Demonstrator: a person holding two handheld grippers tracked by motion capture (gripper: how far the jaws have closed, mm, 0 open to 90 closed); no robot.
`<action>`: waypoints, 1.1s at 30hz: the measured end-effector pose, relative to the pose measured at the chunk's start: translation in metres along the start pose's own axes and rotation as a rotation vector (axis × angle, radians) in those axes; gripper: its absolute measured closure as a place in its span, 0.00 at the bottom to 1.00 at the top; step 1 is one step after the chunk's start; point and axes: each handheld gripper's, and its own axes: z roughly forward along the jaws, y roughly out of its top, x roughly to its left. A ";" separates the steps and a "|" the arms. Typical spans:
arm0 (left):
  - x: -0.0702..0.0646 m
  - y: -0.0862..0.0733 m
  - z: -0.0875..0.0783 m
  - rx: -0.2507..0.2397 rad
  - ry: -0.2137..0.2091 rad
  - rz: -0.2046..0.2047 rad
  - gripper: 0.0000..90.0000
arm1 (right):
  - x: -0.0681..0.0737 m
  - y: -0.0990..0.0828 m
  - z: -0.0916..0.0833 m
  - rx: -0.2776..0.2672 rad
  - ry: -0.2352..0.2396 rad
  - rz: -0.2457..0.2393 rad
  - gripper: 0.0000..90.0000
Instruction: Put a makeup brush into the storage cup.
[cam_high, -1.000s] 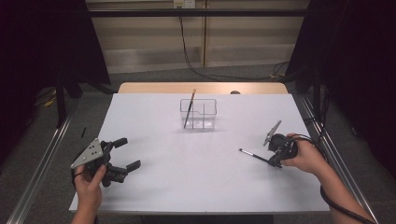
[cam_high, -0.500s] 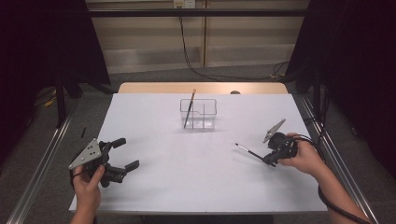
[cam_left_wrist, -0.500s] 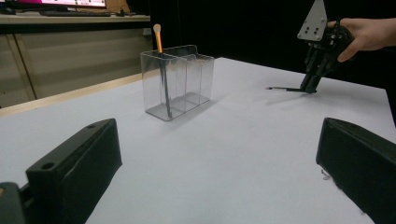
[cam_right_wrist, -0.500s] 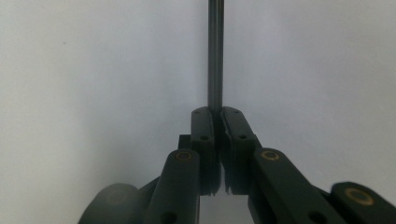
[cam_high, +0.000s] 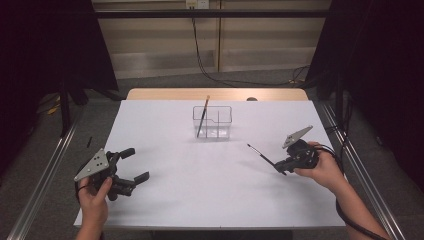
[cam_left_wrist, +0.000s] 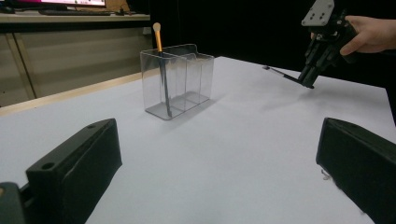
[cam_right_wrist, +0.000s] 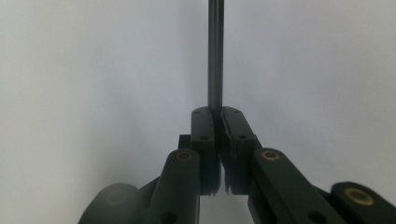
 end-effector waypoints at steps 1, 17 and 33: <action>0.000 0.000 0.000 0.001 0.001 0.001 0.00 | 0.000 0.000 0.000 -0.014 0.001 0.004 0.94; 0.000 0.000 -0.001 -0.002 -0.003 -0.004 0.00 | 0.005 -0.002 0.007 -0.199 0.062 0.040 0.94; 0.000 0.000 -0.001 0.003 0.001 0.001 0.00 | 0.014 0.000 0.015 -0.361 0.104 0.056 0.94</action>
